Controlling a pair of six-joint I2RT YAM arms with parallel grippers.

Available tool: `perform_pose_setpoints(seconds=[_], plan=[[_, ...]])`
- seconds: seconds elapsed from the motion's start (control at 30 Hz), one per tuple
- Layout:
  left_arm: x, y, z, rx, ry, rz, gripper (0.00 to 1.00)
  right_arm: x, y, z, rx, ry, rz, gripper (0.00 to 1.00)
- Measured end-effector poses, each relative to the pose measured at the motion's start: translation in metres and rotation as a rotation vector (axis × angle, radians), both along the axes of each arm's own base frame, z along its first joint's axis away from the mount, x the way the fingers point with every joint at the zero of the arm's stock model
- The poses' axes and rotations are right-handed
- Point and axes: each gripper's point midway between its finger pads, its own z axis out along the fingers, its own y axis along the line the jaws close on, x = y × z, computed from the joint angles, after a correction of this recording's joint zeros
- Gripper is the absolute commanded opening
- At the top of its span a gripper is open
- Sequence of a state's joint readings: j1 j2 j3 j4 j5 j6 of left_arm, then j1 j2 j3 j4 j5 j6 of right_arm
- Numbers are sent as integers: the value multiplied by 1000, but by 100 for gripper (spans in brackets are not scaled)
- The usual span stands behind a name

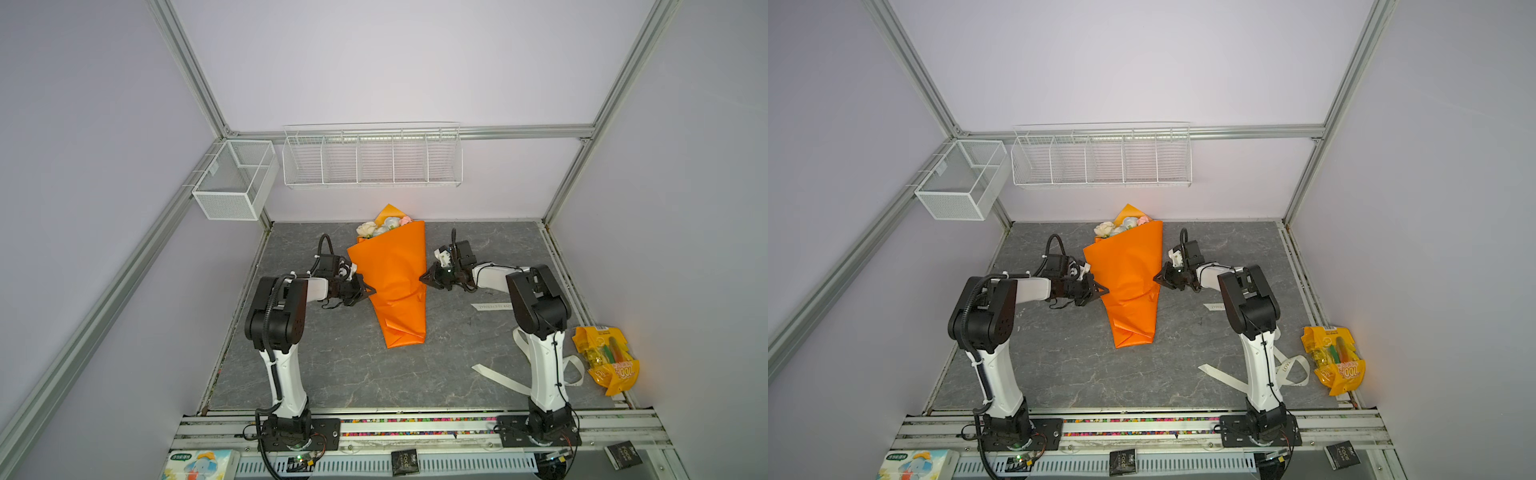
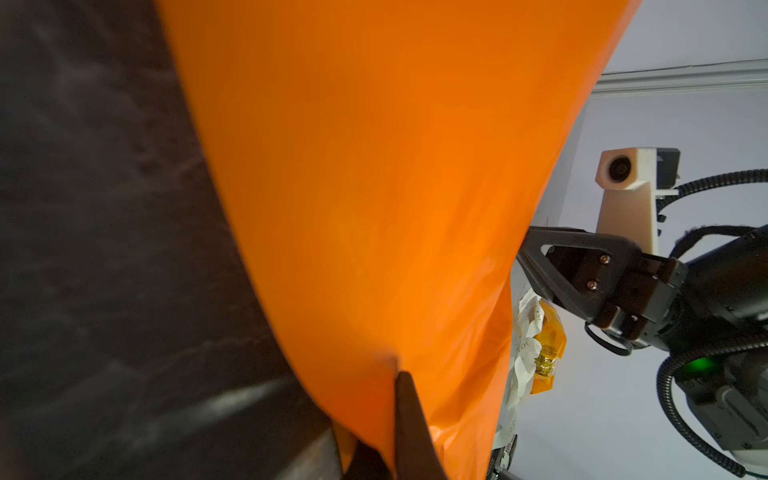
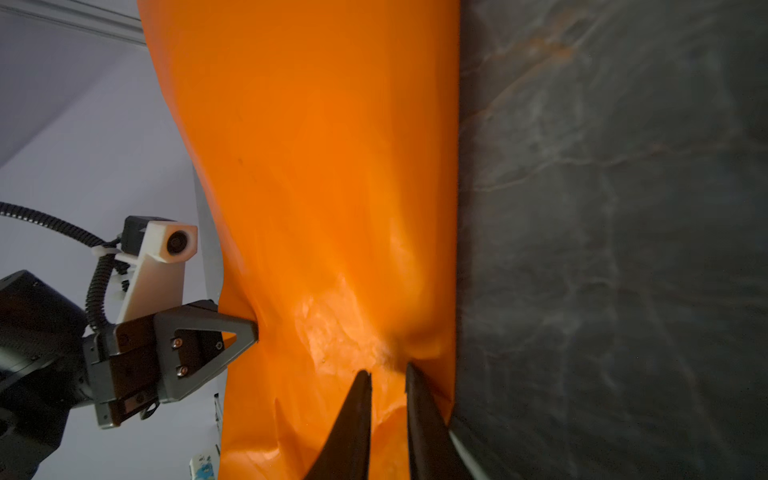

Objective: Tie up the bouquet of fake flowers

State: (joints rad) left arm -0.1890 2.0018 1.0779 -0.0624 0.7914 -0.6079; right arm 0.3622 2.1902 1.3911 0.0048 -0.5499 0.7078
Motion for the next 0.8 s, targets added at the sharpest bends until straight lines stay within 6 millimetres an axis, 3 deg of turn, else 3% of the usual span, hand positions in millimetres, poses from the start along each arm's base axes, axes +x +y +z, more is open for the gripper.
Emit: perform_pose_setpoints(seconds=[0.1, 0.17, 0.33, 0.4, 0.53, 0.8], plan=[[1, 0, 1, -2, -3, -9, 0, 6, -2, 6, 10, 1, -16, 21], [1, 0, 2, -6, -5, -15, 0, 17, -1, 21, 32, -17, -19, 21], [2, -1, 1, -18, 0, -21, 0, 67, 10, 73, 105, -151, -38, 20], [2, -2, 1, -20, 2, -23, 0, 86, 14, 81, 123, -184, -49, 19], [1, -3, 2, -26, 2, -29, 0, 119, 17, 66, 135, -194, -82, 17], [3, -1, -2, -22, 4, -37, 0, 161, 7, 3, 63, -111, -175, 17]])
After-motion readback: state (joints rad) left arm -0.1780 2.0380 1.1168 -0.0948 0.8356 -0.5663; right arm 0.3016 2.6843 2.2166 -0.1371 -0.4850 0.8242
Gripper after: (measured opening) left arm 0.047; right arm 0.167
